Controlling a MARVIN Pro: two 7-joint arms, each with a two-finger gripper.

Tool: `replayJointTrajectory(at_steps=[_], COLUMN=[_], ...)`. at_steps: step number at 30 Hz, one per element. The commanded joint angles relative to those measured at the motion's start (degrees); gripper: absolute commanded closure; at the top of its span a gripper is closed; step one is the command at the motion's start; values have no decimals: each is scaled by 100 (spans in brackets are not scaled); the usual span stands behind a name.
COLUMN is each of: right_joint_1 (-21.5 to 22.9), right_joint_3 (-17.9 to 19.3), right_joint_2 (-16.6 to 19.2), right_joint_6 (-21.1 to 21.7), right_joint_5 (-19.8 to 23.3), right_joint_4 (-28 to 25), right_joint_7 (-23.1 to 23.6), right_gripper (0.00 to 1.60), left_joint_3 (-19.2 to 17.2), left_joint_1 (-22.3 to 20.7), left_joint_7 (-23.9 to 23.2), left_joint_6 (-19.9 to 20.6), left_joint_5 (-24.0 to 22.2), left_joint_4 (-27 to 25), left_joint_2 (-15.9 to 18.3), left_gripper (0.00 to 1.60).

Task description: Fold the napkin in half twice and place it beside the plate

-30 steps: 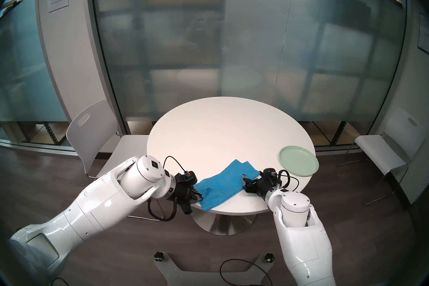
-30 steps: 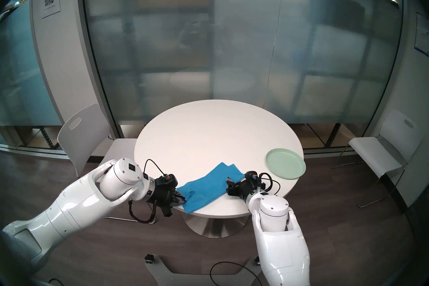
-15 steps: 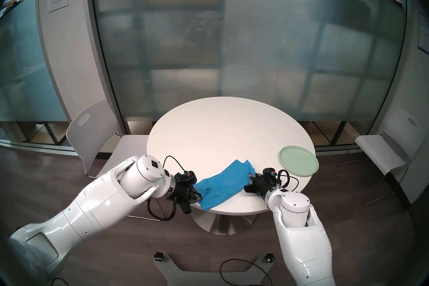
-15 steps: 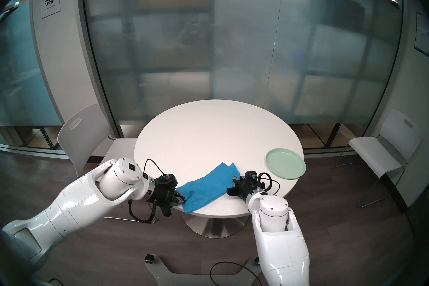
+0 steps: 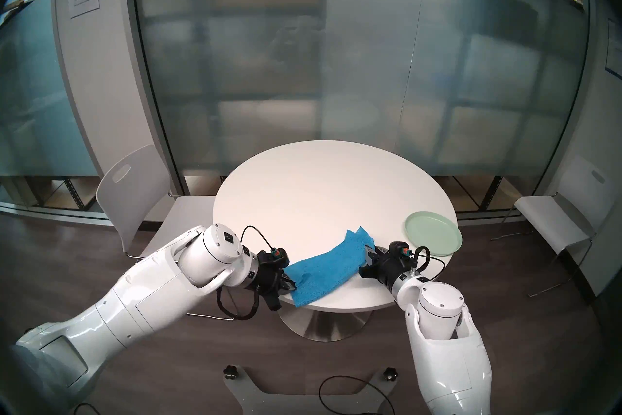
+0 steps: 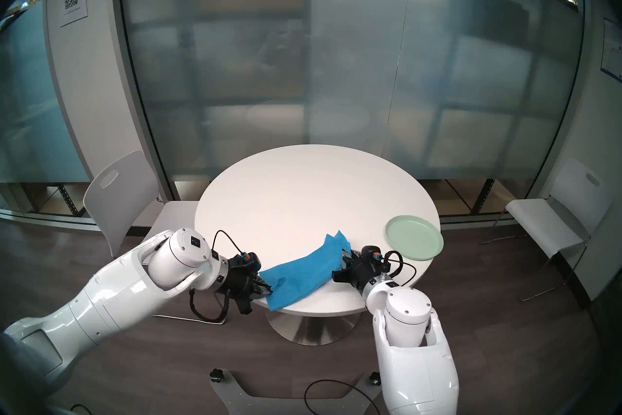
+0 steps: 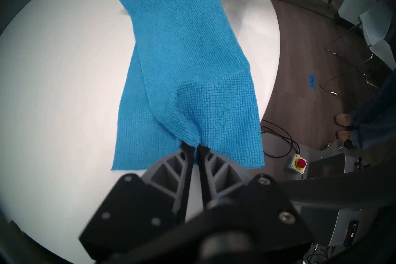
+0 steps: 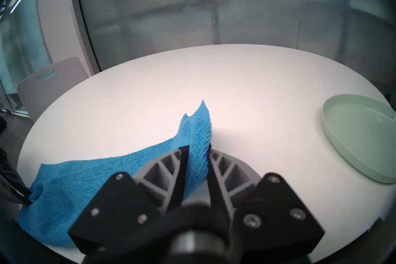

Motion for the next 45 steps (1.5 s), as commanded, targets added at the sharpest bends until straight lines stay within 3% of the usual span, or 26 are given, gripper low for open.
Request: replayJointTrajectory(at_steps=[1,13,27,45], right_joint_1=[-313,-572,-958,-822], right_joint_3=[-131,-408,-764,-1195], right_joint_2=[-64,-70,12,234], right_joint_6=[-83,-129,130,46], right_joint_5=[51,92,102,324], right_joint_4=[-475,-869,-1327,-825], right_joint_7=[102,346,453,5], right_gripper=[97,105,107,107], left_joint_3=[56,129,210,324], left_joint_1=[-178,-349,-497,-696], left_joint_7=[-55,-159,-212,-228], left_joint_6=[-40,-115,-145,-192], left_joint_5=[38,104,176,261], left_joint_4=[105,272,399,543], left_joint_2=[-136,-228,-384,-638], left_gripper=[110,110,109,107])
